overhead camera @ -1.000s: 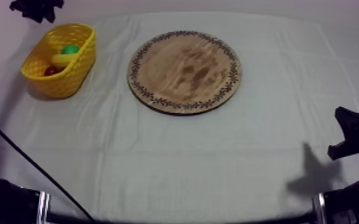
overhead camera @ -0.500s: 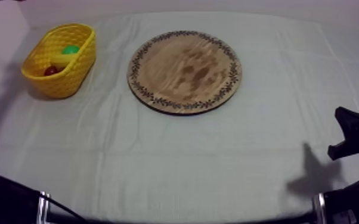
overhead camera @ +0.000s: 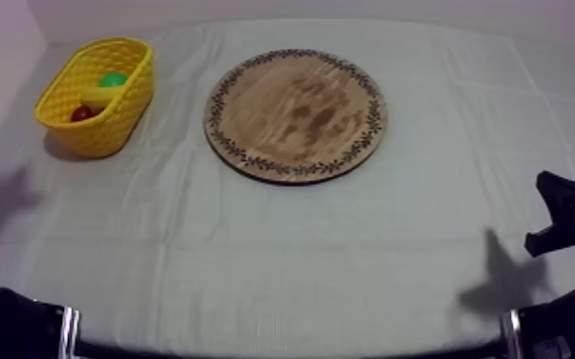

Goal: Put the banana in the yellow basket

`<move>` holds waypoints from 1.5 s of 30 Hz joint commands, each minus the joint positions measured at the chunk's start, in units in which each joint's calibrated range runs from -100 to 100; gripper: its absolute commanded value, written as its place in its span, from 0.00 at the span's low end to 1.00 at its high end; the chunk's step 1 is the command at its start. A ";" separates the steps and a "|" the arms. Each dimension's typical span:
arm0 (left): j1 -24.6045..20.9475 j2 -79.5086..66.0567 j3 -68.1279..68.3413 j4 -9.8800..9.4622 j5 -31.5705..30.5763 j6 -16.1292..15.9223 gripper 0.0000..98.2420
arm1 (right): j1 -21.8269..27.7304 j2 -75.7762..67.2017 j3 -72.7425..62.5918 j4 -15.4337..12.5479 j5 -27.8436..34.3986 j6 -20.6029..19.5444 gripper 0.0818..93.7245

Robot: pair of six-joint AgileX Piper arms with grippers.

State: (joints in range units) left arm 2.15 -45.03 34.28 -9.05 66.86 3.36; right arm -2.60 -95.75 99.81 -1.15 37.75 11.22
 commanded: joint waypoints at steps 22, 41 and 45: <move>2.03 -52.79 50.89 0.34 -15.27 2.80 0.00 | 0.00 0.00 -0.03 0.00 -0.01 -0.01 0.00; 0.56 -54.88 63.33 3.92 -26.99 -5.87 0.00 | 0.08 0.00 -0.03 -0.05 -0.01 -0.02 0.00; 0.67 -54.88 64.79 4.73 -31.85 -9.28 0.00 | 0.08 0.00 -0.03 -0.05 -0.01 -0.02 0.00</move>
State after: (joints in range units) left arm 2.81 -99.90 98.99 -4.43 36.74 -4.35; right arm -2.53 -95.75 99.81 -1.15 37.76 11.22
